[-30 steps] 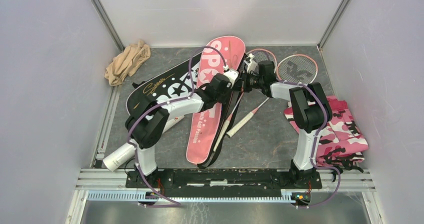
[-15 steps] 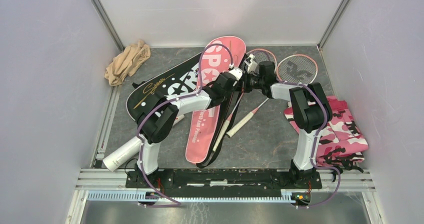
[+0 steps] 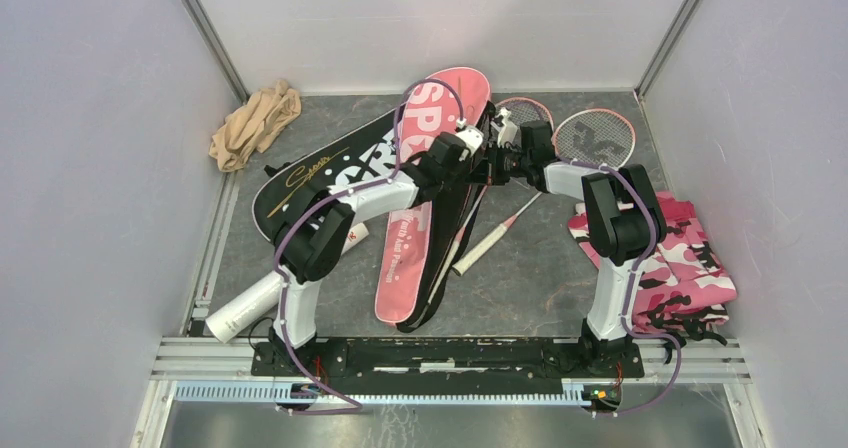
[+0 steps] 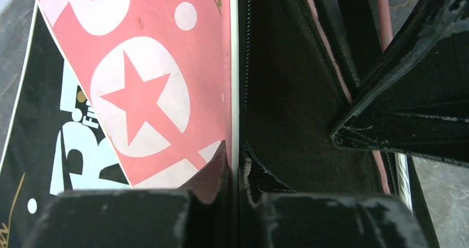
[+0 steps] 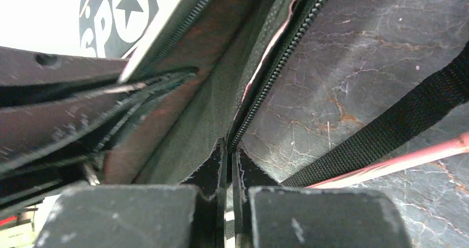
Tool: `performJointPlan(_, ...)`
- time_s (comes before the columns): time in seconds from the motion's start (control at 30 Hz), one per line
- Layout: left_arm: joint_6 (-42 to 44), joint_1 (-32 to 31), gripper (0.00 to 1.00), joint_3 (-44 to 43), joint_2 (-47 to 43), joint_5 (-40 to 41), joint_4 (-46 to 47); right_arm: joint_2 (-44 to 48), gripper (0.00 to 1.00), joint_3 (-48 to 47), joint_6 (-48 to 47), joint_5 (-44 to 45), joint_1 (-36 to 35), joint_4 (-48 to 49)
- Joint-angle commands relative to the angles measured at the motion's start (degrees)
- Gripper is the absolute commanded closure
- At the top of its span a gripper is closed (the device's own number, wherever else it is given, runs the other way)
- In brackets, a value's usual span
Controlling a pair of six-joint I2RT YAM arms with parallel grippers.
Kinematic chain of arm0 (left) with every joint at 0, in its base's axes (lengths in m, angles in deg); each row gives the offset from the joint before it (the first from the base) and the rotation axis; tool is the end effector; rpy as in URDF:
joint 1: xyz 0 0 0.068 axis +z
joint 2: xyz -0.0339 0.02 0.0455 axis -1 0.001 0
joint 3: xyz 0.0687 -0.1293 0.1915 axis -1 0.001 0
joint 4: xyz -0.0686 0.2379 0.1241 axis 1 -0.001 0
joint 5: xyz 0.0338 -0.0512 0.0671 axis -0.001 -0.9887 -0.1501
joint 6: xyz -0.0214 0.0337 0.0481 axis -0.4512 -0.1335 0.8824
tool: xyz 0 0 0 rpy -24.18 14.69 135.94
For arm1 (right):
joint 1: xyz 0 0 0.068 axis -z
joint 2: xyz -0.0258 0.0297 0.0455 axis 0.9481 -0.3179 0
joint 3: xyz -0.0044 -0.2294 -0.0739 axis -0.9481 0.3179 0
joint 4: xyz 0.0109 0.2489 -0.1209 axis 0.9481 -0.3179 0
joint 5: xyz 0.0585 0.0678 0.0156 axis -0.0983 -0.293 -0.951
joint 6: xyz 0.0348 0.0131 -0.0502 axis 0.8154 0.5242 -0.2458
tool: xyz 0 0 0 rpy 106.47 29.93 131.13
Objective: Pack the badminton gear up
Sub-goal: Open the racket bag at the center of the board.
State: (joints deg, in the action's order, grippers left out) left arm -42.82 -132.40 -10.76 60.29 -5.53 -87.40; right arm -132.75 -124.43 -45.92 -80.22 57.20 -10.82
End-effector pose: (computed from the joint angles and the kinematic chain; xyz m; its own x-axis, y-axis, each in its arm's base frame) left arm 0.3540 -0.3004 0.1469 -0.3911 0.5424 -0.7435 0.4812 0.8092 0.3371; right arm 0.3995 0.1350 0.1044 -0.8236 0.1011 -0.5580 -0.4037 0.5866 0.7021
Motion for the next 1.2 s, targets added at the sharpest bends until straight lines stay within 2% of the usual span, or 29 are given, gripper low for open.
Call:
performJointPlan(0.0, -0.8, 4.6, 0.98, -1.7, -8.2, -8.2, -1.5, 0.7, 0.99, -4.2, -5.8, 1.0, 0.5, -5.0)
performJointPlan(0.17, -2.7, 9.5, 0.98, -2.5, -11.9, -16.6, -6.6, 0.7, 0.90, -5.8, -7.8, -0.6, 0.5, -7.1)
performJointPlan(0.23, -2.6, 10.8, 0.98, -2.3, -13.1, -18.0, -7.4, 1.3, 0.78, -6.5, -9.3, -2.2, 0.5, -8.1)
performJointPlan(0.3, -2.7, 11.9, 0.98, -1.7, -14.2, -18.3, -7.6, 2.3, 0.60, -7.5, -11.7, -3.5, 0.5, -9.8)
performJointPlan(0.37, -3.8, 12.8, 0.98, -1.5, -14.7, -18.3, -7.6, 3.9, 0.49, -8.5, -14.6, -4.3, 0.6, -12.9)
performJointPlan(0.5, -4.9, 13.5, 0.98, -1.7, -14.7, -18.9, -7.9, 7.8, 0.35, -8.3, -18.5, -5.2, 1.5, -16.3)
performJointPlan(0.6, -5.0, 13.5, 0.98, -1.1, -14.7, -18.8, -7.3, 10.6, 0.32, -6.5, -18.6, -4.1, 3.1, -16.3)
performJointPlan(0.73, -5.2, 13.6, 0.98, 0.1, -15.2, -19.1, -6.3, 11.5, 0.34, -3.4, -13.9, -0.3, 5.6, -13.2)
performJointPlan(0.9, -6.3, 13.6, 0.98, 1.3, -16.0, -20.2, -5.1, 8.5, 0.40, -3.2, -9.7, 9.3, 5.7, -13.3)
performJointPlan(1.03, -7.0, 13.6, 0.98, 2.0, -16.1, -21.0, -4.7, 6.2, 0.46, -2.5, -6.9, 14.0, 5.1, -11.5)
performJointPlan(1.17, -7.5, 13.6, 0.98, 2.5, -16.0, -22.8, -4.5, 4.4, 0.48, -2.7, -4.6, 17.2, 4.1, -9.4)
